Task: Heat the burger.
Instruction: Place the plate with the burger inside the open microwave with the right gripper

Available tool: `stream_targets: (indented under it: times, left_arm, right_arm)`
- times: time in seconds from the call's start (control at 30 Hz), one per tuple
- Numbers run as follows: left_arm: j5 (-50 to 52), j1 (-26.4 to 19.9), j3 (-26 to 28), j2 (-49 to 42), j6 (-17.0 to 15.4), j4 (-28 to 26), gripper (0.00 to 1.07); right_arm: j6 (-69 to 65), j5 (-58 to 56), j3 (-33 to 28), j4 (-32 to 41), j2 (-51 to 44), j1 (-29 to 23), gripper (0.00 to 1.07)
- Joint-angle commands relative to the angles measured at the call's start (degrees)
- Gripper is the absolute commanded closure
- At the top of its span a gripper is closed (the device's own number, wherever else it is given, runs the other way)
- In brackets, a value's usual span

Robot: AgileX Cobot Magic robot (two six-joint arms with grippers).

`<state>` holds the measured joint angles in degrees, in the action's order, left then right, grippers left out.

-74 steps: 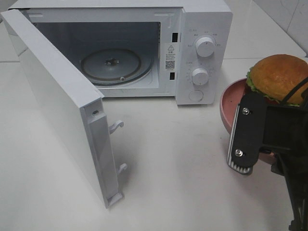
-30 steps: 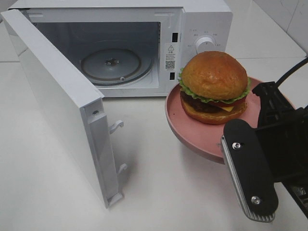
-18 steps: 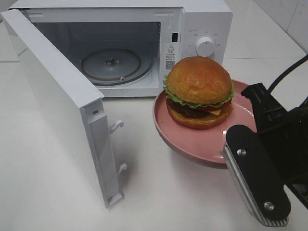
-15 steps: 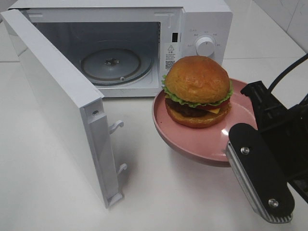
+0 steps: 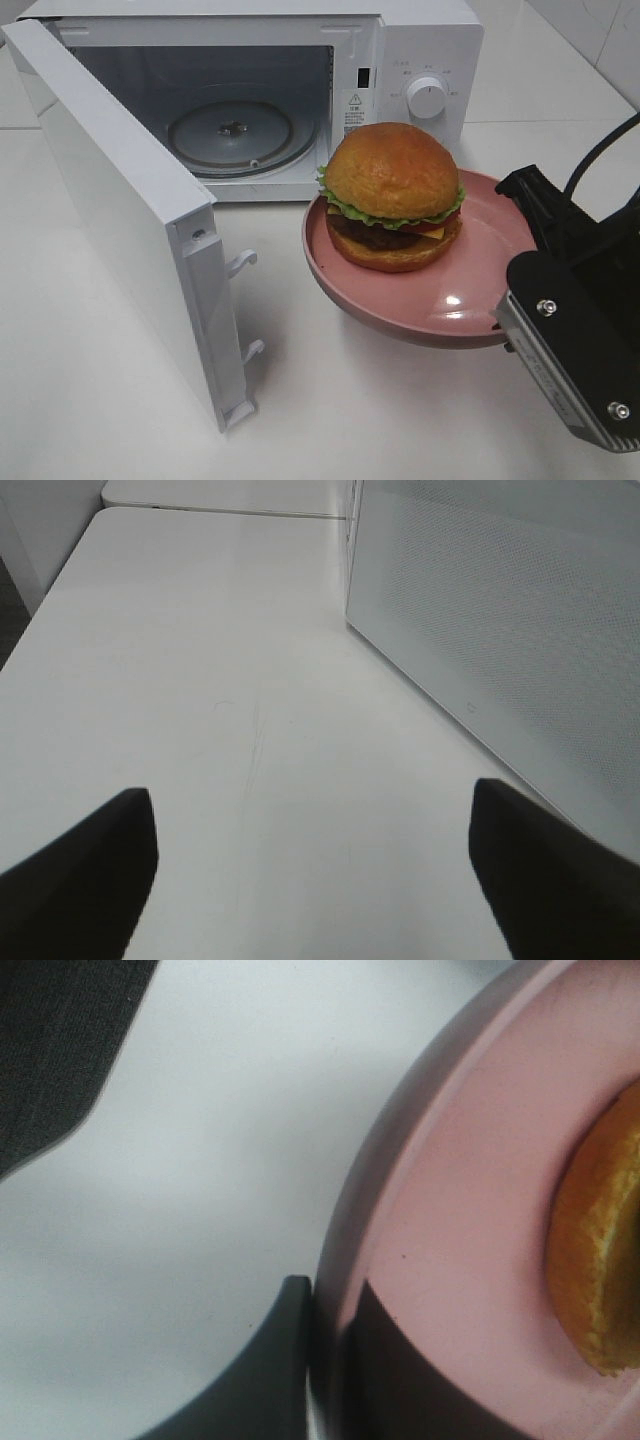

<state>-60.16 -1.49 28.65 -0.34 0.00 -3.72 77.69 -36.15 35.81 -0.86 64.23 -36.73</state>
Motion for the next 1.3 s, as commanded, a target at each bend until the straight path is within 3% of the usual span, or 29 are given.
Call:
stream_targets:
  times: [0.03,0.43,0.8,1.1,1.3]
  left_arm:
    - [0.80,0.29,-0.06,-1.38,0.00,-0.52,0.29]
    - [0.80,0.29,-0.06,-1.38,0.00,-0.52,0.29]
    - [0.80,0.29,-0.06,-1.38,0.00,-0.52,0.29]
    - [0.80,0.29,-0.06,-1.38,0.00,-0.52,0.29]
    - [0.80,0.29,-0.06,-1.38,0.00,-0.52,0.29]
  right_arm:
    - [7.85,4.01,0.29,2.52,-0.63,2.35,1.07]
    - [11.57,5.67,0.34,2.52,2.23,2.58,1.07]
    - [11.69,14.15,0.40,2.75,8.25,2.35,1.07]
    - [11.40,17.88,0.52,2.81,11.06,-0.80,1.07]
    - [11.06,17.99,4.30,2.81,15.53,-0.97,1.07]
